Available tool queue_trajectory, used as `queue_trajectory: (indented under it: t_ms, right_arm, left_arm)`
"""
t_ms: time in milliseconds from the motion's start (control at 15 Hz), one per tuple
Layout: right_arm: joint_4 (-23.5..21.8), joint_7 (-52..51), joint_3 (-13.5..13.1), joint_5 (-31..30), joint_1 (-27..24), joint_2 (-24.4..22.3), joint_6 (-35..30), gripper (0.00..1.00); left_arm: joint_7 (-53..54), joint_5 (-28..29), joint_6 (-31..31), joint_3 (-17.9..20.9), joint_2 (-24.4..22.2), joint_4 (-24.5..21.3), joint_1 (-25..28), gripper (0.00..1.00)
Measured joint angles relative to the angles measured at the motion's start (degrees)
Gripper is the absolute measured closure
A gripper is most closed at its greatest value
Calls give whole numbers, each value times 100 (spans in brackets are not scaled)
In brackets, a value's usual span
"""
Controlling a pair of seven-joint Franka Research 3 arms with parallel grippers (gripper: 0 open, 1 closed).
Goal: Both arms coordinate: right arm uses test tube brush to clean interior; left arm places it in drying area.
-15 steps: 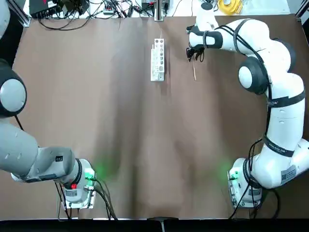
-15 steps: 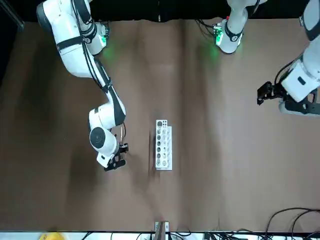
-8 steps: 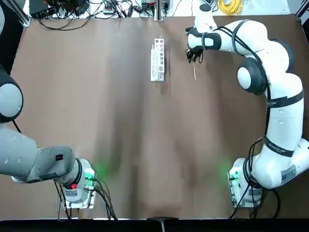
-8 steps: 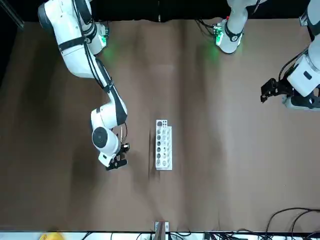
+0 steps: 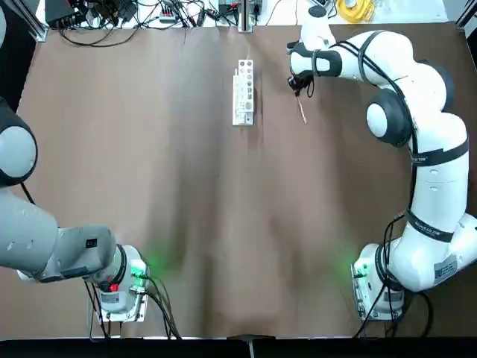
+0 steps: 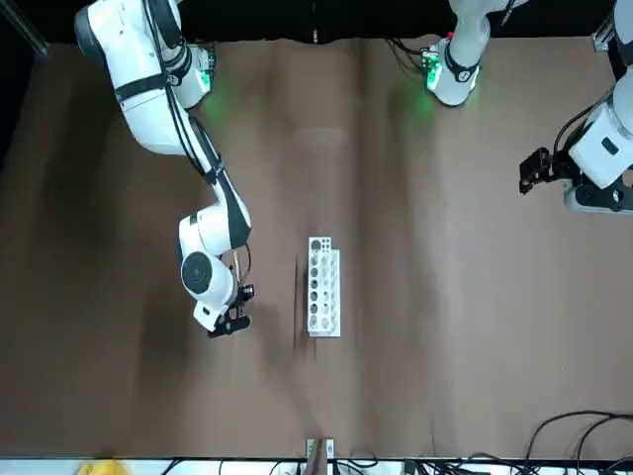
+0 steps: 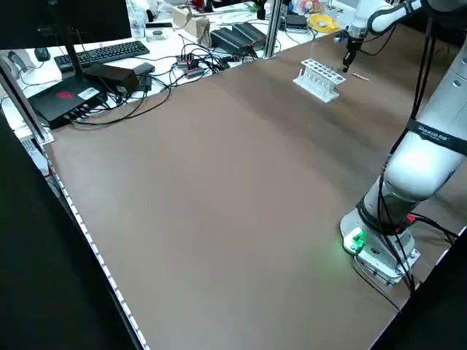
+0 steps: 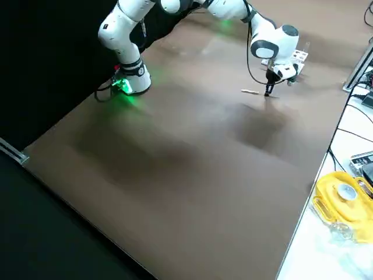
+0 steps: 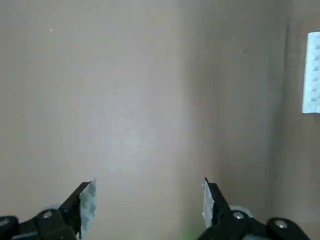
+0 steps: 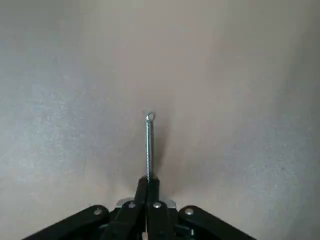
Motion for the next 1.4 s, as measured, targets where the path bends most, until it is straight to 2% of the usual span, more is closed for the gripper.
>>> queue_trajectory:
  t_ms: [267,533,667,867,1067,1133,1400]
  right_arm:
    - [189,-390,24,0,14,-70,-636,98]
    - [393,-1085,70,8,42,-422,-1356,98]
    - [416,-1538,101,90,42,-592,-1452,98]
    - [425,-2311,171,577,-16,-781,-1606,98]
    - [426,-3443,203,1032,-119,-890,-1623,98]
    - [426,-4085,217,1395,-160,-925,-1626,98]
    - [472,-4968,250,1851,-163,-1101,-1625,98]
  left_arm:
    - [25,10,-18,0,24,3,13,0]
    - [23,10,-20,-9,29,4,13,0]
    - [17,10,-20,-20,31,4,12,0]
    - [11,10,-20,-38,34,4,5,0]
    - [13,11,-20,-39,34,5,8,0]
    - [16,12,-20,-39,34,5,10,0]
    - [17,13,-20,-40,34,6,9,0]
